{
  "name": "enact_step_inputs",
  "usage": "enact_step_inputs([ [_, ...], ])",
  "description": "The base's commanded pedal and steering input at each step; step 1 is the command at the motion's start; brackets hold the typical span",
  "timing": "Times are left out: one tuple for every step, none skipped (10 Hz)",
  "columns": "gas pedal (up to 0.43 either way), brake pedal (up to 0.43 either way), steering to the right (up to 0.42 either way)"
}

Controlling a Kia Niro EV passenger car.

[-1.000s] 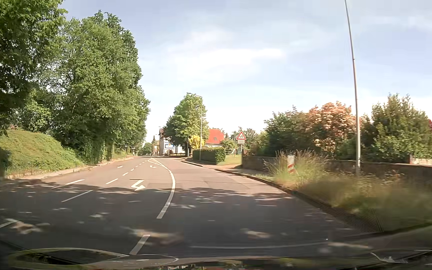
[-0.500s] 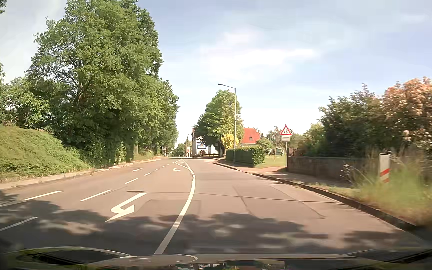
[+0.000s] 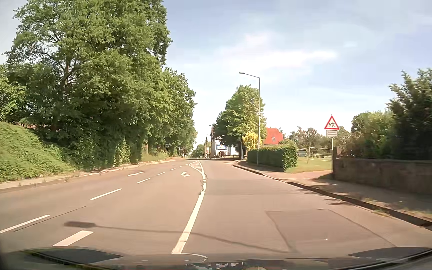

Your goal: Follow the waypoints while adhering to traffic rules and regulations

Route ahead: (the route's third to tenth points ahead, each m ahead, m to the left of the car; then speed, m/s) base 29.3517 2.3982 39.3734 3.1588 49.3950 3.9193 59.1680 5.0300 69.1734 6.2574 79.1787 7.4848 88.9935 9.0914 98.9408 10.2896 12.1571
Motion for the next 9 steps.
enact_step_inputs([
  [0.000,0.000,-0.020],
  [0.000,0.000,-0.016],
  [0.000,0.000,-0.015],
  [0.008,0.000,-0.014],
  [0.008,0.000,-0.014],
  [0.008,0.000,-0.012],
  [0.008,0.000,-0.010],
  [0.020,0.000,-0.010],
  [0.028,0.000,-0.010],
])
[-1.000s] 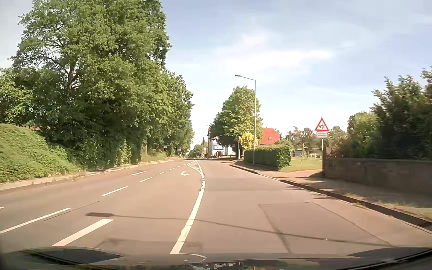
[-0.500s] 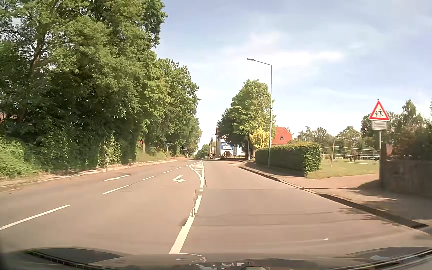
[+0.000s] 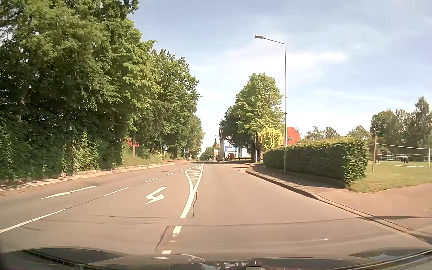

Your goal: Follow the waypoints while adhering to traffic rules and regulations

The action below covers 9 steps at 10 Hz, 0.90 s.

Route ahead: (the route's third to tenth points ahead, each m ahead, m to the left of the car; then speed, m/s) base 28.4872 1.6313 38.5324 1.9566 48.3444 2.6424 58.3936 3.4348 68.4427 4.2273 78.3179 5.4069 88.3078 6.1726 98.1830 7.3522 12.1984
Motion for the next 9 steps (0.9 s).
enact_step_inputs([
  [0.039,0.000,-0.009],
  [0.047,0.000,-0.009],
  [0.059,0.000,-0.009],
  [0.059,0.000,-0.010],
  [0.079,0.000,-0.010],
  [0.079,0.000,-0.010],
  [0.079,0.000,-0.011],
  [0.079,0.000,-0.011],
  [0.079,0.000,-0.011],
])
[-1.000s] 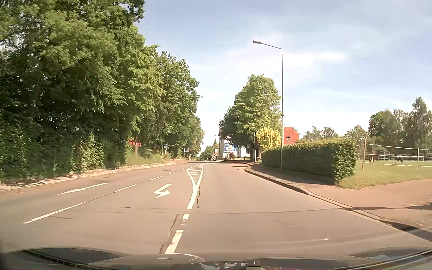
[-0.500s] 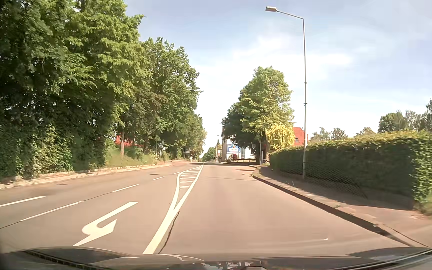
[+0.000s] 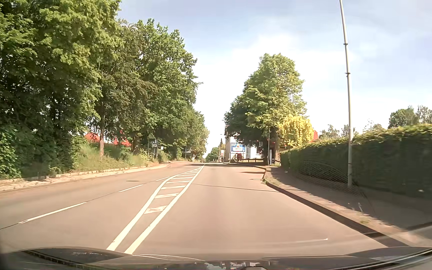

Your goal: Follow the waypoints while adhering to traffic rules and regulations

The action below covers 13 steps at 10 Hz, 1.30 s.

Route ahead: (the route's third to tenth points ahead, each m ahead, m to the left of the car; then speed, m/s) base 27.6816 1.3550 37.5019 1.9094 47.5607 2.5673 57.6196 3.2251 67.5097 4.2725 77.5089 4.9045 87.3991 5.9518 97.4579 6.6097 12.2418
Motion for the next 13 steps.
enact_step_inputs([
  [0.079,0.000,-0.011],
  [0.079,0.000,-0.011],
  [0.079,0.000,-0.011],
  [0.087,0.000,-0.011],
  [0.087,0.000,-0.011],
  [0.098,0.000,-0.011],
  [0.118,0.000,-0.011],
  [0.150,0.000,-0.011],
  [0.157,0.000,-0.012],
  [0.157,0.000,-0.012],
  [0.157,0.000,-0.012],
  [0.157,0.000,-0.013],
  [0.157,0.000,-0.013],
])
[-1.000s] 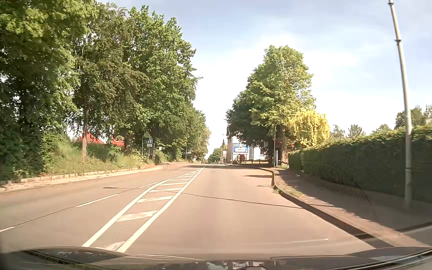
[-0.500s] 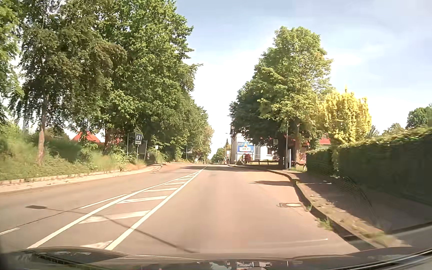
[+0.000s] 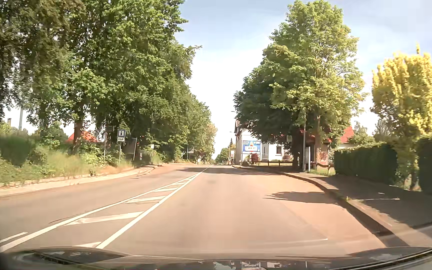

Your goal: Follow the waypoints while adhering to traffic rules and regulations

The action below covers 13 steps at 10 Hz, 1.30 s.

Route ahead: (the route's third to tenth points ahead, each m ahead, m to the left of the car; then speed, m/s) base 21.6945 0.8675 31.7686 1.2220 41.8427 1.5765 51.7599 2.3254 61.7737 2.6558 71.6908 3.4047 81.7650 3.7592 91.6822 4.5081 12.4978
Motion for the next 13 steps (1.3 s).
enact_step_inputs([
  [0.157,0.000,-0.012],
  [0.157,0.000,-0.012],
  [0.157,0.000,-0.012],
  [0.157,0.000,-0.012],
  [0.157,0.000,-0.013],
  [0.150,0.000,-0.012],
  [0.130,0.000,-0.012],
  [0.087,0.000,-0.012],
  [0.047,0.000,-0.012],
  [0.000,0.000,-0.010],
  [0.000,0.000,-0.009],
  [0.000,0.000,-0.007],
  [0.000,0.000,-0.006],
])
